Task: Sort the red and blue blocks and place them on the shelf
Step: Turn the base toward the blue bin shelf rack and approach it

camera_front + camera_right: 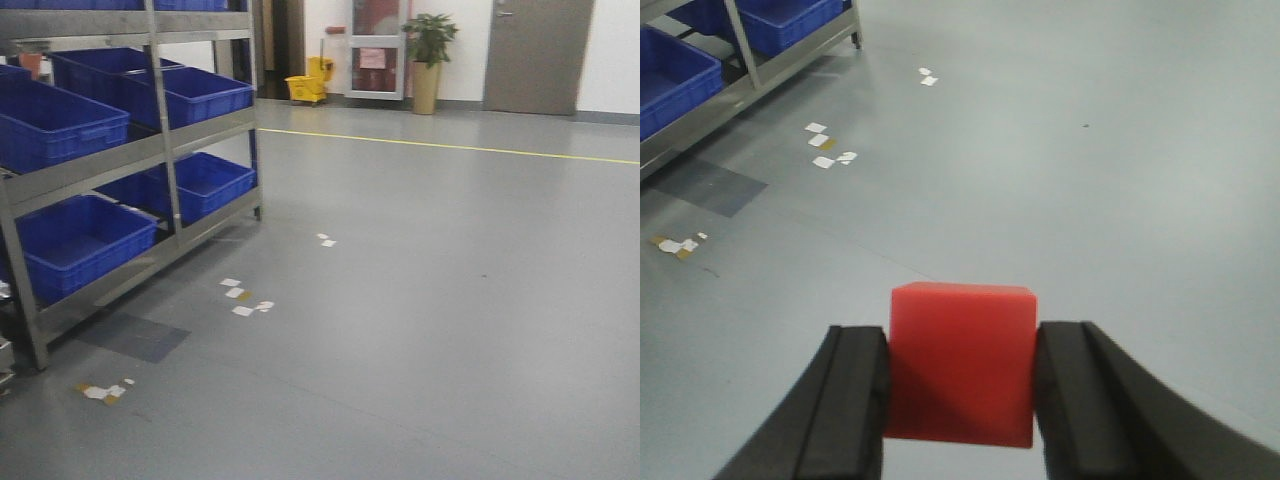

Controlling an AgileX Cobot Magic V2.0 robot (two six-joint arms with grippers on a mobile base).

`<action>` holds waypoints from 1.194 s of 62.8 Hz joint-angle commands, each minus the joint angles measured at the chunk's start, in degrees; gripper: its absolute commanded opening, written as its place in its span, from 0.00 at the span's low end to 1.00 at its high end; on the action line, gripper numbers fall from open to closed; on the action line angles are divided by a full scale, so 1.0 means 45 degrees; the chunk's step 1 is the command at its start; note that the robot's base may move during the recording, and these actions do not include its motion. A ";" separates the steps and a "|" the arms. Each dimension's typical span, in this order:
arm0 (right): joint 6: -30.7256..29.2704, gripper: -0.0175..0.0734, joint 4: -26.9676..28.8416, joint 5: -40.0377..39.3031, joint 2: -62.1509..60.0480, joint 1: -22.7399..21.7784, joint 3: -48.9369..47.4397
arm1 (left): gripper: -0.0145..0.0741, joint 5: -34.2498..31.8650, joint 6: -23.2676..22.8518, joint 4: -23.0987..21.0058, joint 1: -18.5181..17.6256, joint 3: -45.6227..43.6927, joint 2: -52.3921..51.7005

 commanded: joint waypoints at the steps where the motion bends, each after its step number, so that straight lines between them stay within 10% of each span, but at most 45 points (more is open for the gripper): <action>1: -0.0070 0.25 -0.0099 -0.0992 0.0079 -0.0050 -0.0364 | 0.30 -0.0902 -0.0026 0.0034 0.0027 -0.0396 0.0069; 75: -0.0070 0.25 -0.0099 -0.0992 0.0079 -0.0050 -0.0364 | 0.30 -0.0902 -0.0026 0.0034 0.0027 -0.0396 0.0069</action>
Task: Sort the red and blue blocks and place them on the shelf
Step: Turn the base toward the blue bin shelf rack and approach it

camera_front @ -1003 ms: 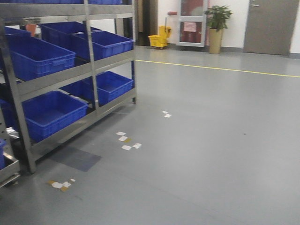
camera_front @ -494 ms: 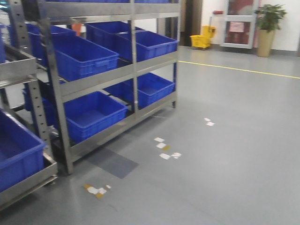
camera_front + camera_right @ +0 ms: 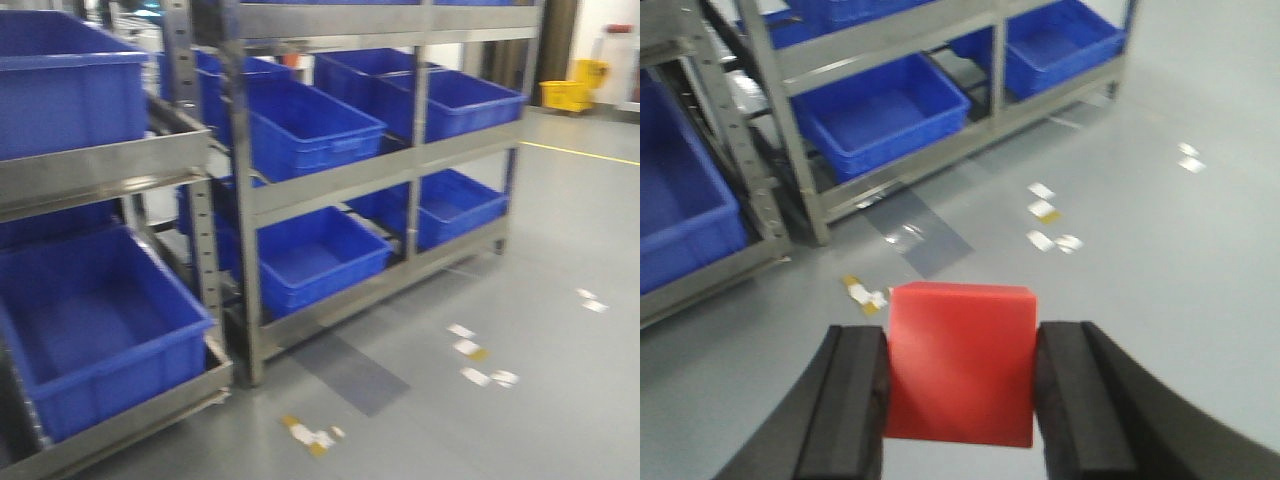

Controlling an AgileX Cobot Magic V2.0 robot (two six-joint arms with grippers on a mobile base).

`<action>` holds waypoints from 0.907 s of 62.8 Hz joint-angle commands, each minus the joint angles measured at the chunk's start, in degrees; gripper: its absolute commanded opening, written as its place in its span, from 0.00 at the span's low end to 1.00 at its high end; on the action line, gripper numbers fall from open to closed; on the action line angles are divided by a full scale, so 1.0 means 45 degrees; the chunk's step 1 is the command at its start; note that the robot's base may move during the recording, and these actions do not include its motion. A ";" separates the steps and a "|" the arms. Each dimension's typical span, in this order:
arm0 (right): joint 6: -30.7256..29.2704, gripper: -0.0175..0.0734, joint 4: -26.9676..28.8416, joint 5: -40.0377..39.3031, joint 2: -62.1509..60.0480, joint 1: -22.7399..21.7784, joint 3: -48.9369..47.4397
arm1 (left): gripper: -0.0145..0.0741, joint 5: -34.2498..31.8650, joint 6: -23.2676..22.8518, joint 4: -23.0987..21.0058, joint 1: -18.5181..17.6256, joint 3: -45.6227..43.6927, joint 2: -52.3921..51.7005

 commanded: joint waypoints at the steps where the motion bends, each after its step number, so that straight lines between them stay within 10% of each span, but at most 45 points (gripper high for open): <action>1: -0.0070 0.25 -0.0099 -0.0992 0.0079 -0.0050 -0.0364 | 0.30 -0.0902 -0.0026 0.0034 0.0027 -0.0396 0.0069; 57: -0.0070 0.25 -0.0099 -0.0992 0.0079 -0.0050 -0.0364 | 0.30 -0.0902 -0.0026 0.0034 0.0027 -0.0396 0.0069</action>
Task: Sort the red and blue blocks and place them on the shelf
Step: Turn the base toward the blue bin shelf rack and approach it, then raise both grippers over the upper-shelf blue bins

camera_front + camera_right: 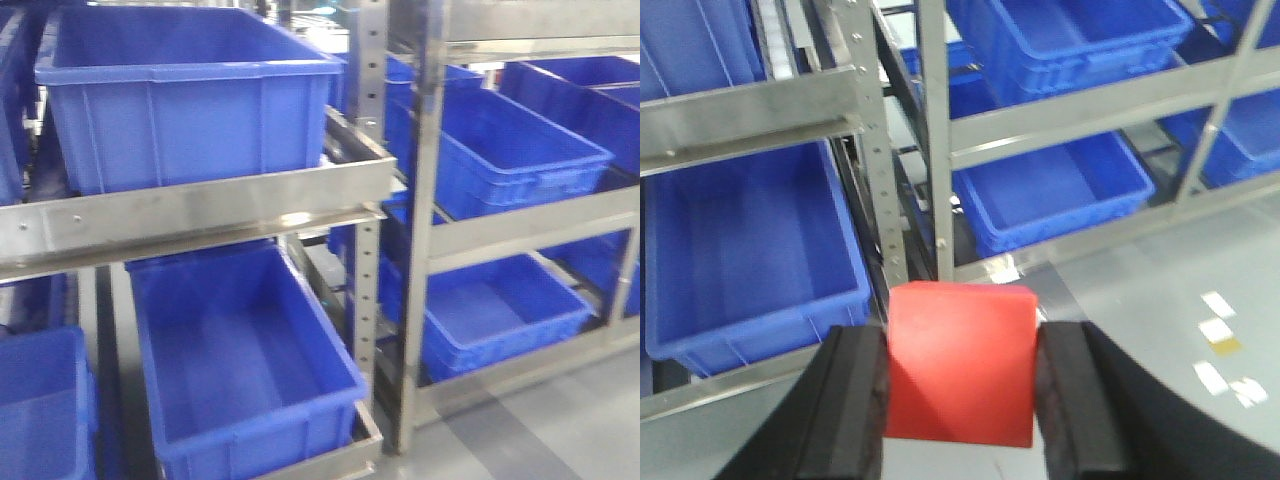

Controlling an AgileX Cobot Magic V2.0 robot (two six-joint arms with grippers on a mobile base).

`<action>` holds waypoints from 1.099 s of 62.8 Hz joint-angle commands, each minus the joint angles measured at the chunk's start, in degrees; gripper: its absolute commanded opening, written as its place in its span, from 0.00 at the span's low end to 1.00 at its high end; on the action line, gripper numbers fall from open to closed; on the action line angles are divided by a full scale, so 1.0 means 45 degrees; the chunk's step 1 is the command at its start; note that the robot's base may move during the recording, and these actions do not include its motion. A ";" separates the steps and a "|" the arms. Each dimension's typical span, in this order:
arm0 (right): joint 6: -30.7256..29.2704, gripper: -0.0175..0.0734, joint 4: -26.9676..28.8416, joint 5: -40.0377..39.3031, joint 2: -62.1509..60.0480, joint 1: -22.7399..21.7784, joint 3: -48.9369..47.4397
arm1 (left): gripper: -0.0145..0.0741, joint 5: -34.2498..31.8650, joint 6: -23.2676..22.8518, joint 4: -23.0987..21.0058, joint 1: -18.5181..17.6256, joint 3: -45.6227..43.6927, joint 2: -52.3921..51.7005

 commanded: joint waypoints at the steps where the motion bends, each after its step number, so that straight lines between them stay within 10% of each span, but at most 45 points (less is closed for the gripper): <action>1: -0.0070 0.25 -0.0099 -0.0992 0.0079 -0.0050 -0.0364 | 0.30 -0.0902 -0.0026 0.0034 0.0027 -0.0396 0.0069; 69: -0.0070 0.25 -0.0099 -0.0992 0.0079 -0.0050 -0.0364 | 0.30 -0.0926 -0.0026 0.0034 0.0027 -0.0396 0.0069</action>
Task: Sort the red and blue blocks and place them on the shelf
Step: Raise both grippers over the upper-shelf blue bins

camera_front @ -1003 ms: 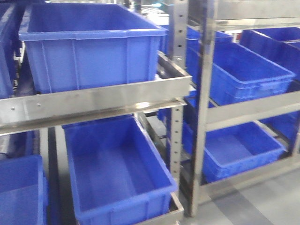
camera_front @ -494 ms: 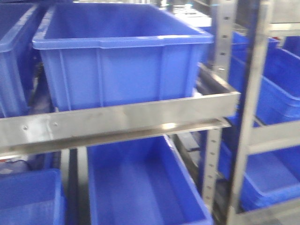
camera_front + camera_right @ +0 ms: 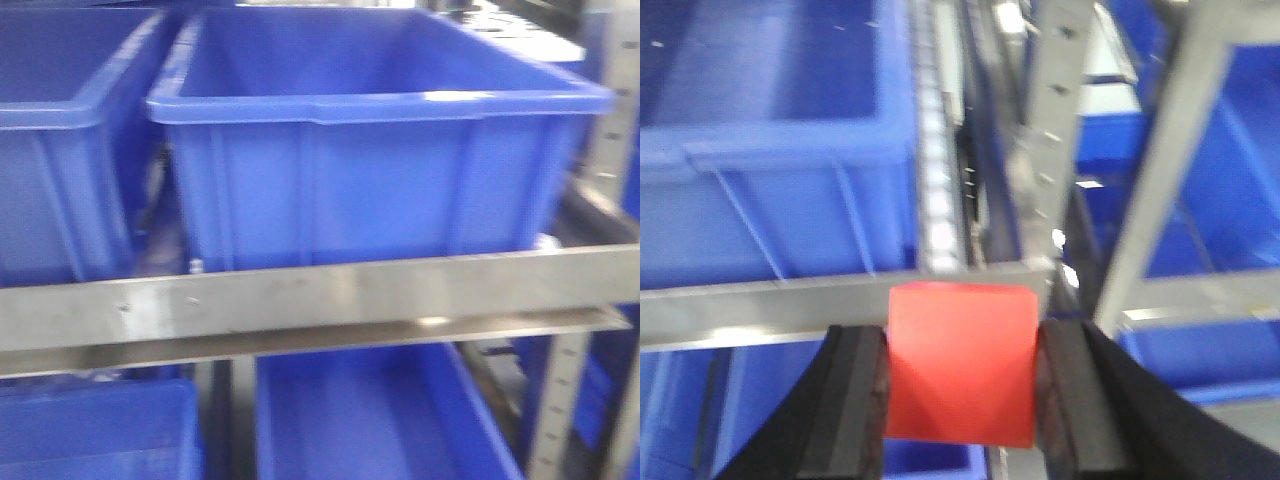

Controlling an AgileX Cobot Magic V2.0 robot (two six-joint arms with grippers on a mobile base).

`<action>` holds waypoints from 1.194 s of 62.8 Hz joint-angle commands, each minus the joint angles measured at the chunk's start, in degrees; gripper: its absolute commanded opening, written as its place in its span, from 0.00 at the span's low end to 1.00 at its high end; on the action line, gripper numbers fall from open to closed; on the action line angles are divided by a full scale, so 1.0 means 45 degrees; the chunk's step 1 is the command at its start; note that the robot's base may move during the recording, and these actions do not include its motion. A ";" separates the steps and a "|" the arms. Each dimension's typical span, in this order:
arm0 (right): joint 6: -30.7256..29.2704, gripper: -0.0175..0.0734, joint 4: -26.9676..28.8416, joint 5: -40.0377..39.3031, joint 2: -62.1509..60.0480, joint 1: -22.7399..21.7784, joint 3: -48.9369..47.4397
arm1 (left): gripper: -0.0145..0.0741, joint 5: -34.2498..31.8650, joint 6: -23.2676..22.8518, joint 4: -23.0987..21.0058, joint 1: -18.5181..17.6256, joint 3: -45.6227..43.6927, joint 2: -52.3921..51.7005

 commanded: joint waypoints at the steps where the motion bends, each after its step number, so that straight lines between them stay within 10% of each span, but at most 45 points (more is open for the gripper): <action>1: -0.0070 0.25 -0.0099 -0.0992 0.0079 -0.0050 -0.0364 | 0.30 -0.0926 -0.0026 0.0034 0.0027 -0.0396 0.0069; 75: -0.0070 0.25 -0.0099 -0.0992 0.0079 -0.0050 -0.0364 | 0.30 -0.0926 -0.0026 0.0034 0.0027 -0.0396 0.0069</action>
